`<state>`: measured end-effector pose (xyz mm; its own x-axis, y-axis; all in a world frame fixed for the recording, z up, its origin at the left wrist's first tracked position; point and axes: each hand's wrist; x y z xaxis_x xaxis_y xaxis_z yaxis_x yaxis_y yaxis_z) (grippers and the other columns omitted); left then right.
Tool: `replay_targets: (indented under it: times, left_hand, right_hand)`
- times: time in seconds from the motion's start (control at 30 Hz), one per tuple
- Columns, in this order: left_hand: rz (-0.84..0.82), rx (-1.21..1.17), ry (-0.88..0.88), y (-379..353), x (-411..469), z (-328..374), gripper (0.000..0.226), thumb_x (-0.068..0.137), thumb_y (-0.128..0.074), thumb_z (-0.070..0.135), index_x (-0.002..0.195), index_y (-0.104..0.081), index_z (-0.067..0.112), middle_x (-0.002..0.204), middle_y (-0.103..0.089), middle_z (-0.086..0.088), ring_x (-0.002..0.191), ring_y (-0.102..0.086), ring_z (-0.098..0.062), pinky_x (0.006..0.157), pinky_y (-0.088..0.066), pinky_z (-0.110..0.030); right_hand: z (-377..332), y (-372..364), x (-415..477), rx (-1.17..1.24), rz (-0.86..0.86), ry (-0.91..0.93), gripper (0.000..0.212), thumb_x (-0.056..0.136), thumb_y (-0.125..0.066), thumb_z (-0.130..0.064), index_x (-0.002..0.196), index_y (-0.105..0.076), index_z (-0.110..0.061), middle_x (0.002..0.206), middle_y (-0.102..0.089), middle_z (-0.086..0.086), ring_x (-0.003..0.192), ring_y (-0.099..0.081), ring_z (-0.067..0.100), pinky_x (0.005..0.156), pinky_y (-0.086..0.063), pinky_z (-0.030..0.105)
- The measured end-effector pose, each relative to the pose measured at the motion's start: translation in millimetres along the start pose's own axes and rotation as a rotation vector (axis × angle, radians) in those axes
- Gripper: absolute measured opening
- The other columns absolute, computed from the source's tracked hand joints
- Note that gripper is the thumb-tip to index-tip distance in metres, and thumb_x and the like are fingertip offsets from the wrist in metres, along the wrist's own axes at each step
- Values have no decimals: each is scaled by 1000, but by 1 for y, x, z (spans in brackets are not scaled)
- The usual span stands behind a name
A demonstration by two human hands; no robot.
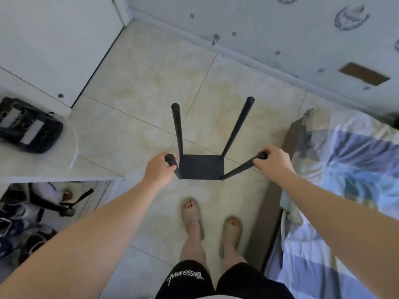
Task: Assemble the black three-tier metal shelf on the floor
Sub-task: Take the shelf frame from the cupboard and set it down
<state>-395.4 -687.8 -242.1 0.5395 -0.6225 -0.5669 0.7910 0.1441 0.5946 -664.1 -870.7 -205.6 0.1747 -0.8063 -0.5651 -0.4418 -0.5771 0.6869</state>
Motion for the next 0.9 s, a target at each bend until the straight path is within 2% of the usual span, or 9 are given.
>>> replay_targets:
  times: [0.1, 0.2, 0.3, 0.5, 0.57, 0.63, 0.7, 0.77, 0.9]
  left_hand:
    - [-7, 21, -1, -24, 25, -12, 25, 91, -57, 5, 107, -68, 19, 106, -66, 1, 99, -60, -21, 76, -39, -23]
    - [0, 26, 5, -45, 44, -20, 25, 92, -53, 5, 99, -63, 27, 100, -61, 8, 90, -55, -14, 59, -36, -14]
    - [-1, 23, 27, -62, 58, -28, 27, 92, -54, 4, 104, -66, 25, 100, -61, 9, 87, -55, -12, 55, -32, -4]
    - [-30, 26, 24, -82, 65, -38, 29, 94, -52, 3, 112, -66, 22, 103, -60, 8, 88, -55, -11, 56, -36, -3]
    - [-46, 25, 47, -86, 63, -37, 32, 94, -51, 3, 115, -65, 23, 106, -60, 9, 90, -55, -11, 60, -35, -5]
    - [-77, 37, 71, -88, 59, -36, 35, 94, -51, 4, 120, -65, 23, 112, -60, 7, 94, -53, -11, 71, -40, -14]
    - [-110, 51, 91, -87, 48, -34, 36, 94, -51, 6, 123, -64, 23, 118, -62, 4, 96, -53, -12, 77, -40, -22]
    - [-133, 51, 110, -85, 32, -31, 37, 95, -50, 9, 127, -63, 23, 122, -64, 2, 98, -56, -16, 78, -40, -23]
    - [-126, 89, 110, -77, -10, -19, 42, 97, -55, 18, 139, -53, 19, 144, -51, -1, 124, -52, -20, 91, -35, -23]
  right_hand:
    - [8, -22, 22, -20, 33, -17, 6, 87, -66, -13, 89, -61, -16, 82, -60, 2, 66, -53, 12, 47, -37, 23]
    - [18, -39, 40, -14, 63, -45, 8, 89, -66, -13, 92, -60, -17, 83, -57, 0, 67, -53, 12, 47, -36, 22]
    - [31, -52, 54, -5, 67, -62, 8, 91, -65, -12, 94, -60, -17, 85, -55, -3, 69, -52, 10, 49, -36, 22]
    - [56, -71, 67, 52, 84, -175, 13, 91, -63, -13, 100, -61, -22, 94, -59, 1, 68, -52, 8, 49, -36, 21]
    - [60, -74, 68, 73, 92, -200, 16, 92, -63, -14, 106, -63, -22, 98, -61, 2, 70, -52, 6, 50, -36, 20]
    - [61, -74, 67, 110, 83, -220, 24, 94, -62, -16, 117, -64, -21, 104, -63, 3, 72, -54, 7, 53, -38, 21]
    - [60, -72, 62, 161, 48, -242, 30, 95, -61, -19, 125, -63, -19, 110, -66, 4, 77, -59, 15, 56, -41, 22]
    - [57, -67, 52, 185, -12, -237, 35, 95, -61, -23, 130, -62, -19, 113, -66, 3, 82, -62, 19, 58, -44, 24]
    - [49, -50, 24, 130, -124, -140, 43, 98, -60, -28, 140, -54, -25, 118, -56, -4, 78, -60, 11, 56, -43, 23]
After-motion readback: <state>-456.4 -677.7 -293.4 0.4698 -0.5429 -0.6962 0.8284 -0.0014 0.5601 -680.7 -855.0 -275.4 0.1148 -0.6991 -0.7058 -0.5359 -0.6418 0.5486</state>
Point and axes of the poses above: each hand's wrist, its own x-axis towards the middle knuckle, its own y-axis out of the back of the hand, z = x × y
